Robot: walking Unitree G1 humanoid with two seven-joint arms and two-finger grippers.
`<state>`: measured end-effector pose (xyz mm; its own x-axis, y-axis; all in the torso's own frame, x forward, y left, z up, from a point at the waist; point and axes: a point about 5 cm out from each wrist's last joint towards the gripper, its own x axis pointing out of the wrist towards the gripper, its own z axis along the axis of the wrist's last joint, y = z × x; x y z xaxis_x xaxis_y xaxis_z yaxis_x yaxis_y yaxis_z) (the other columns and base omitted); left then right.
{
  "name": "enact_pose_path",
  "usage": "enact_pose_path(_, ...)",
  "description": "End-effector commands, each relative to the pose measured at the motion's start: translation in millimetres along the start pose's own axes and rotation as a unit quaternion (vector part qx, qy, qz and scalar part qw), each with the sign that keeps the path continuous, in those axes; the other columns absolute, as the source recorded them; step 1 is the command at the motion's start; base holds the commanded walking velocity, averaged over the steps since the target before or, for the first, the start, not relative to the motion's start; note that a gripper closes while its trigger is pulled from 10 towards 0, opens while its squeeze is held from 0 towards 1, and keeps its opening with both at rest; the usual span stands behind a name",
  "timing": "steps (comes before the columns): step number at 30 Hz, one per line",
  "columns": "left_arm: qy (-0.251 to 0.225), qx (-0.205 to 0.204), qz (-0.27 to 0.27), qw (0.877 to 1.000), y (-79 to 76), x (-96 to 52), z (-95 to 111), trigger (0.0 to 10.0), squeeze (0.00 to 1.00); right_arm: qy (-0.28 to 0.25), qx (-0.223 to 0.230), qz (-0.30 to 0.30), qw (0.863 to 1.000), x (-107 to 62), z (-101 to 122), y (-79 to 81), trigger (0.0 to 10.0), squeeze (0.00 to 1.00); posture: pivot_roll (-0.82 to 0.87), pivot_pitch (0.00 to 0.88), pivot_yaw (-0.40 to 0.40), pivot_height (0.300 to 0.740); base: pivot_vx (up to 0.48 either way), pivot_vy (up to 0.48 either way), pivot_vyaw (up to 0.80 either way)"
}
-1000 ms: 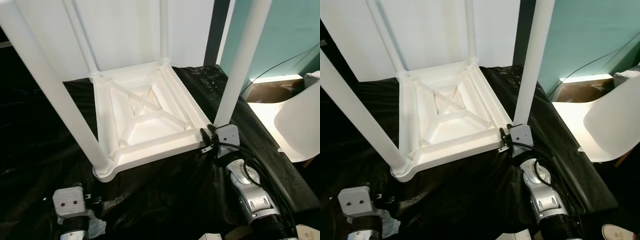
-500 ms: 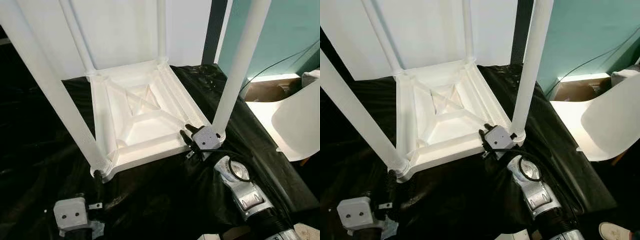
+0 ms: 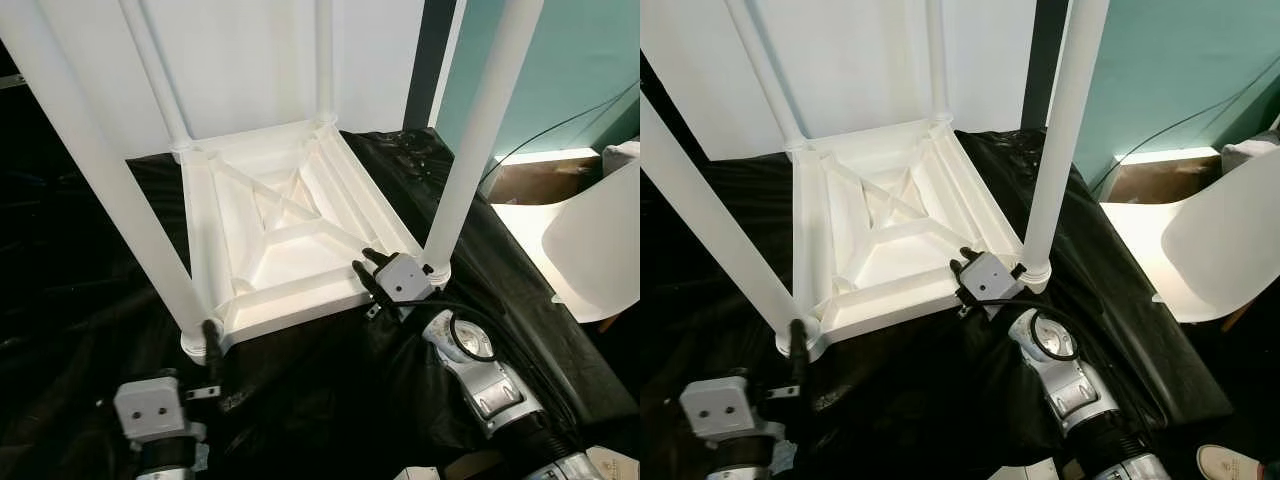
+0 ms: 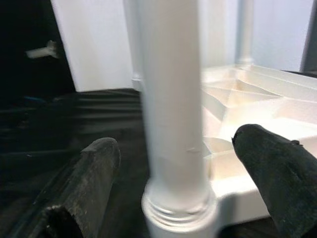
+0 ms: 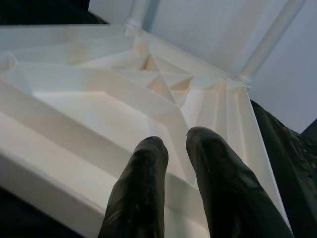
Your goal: Building children table
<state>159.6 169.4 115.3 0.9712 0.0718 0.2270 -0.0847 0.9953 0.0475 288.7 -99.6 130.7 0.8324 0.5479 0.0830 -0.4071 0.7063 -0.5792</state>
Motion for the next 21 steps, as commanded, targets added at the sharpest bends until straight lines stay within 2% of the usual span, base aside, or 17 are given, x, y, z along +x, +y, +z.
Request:
enact_pose_path(1, -0.012, -0.03, 0.046, 0.998, -4.9, 11.5, 0, 10.0, 0.0, -0.001, -0.008, 0.004, 1.0, -1.0, 0, -0.4, 10.0, 0.0, 0.03, 0.0, 0.004, 0.74, 0.0, 0.0, 0.0)
enact_pose_path(6, -0.017, -0.054, 0.014, 0.998, -23.5, 29.7, -3, 10.0, 0.0, 0.009, -0.013, 0.0, 1.0, -5.5, -4, -4.3, 10.0, 0.0, 0.01, 0.0, -0.008, 0.74, 0.0, 0.0, 0.0)
enact_pose_path(14, -0.014, -0.066, 0.016, 0.998, -32.2, 46.3, -9, 10.0, 0.0, 0.011, -0.017, 0.015, 1.0, -11.0, -4, -4.9, 10.0, 0.0, 0.0, 0.0, -0.012, 0.74, 0.0, 0.0, 0.0)
enact_pose_path(19, -0.013, -0.07, 0.016, 0.997, -35.8, 50.9, -11, 10.0, 0.0, 0.017, -0.021, 0.024, 0.999, -17.9, -6, -6.2, 10.0, 0.0, 0.0, 0.0, -0.013, 0.74, 0.0, 0.0, 0.0)
enact_pose_path(21, 0.02, -0.066, 0.013, 0.998, -36.1, 48.5, -28, 10.0, 0.0, 0.03, -0.024, 0.027, 0.999, -26.9, -12, -7.8, 10.0, 0.0, -0.01, 0.0, -0.006, 0.74, 0.0, 0.0, 0.0)
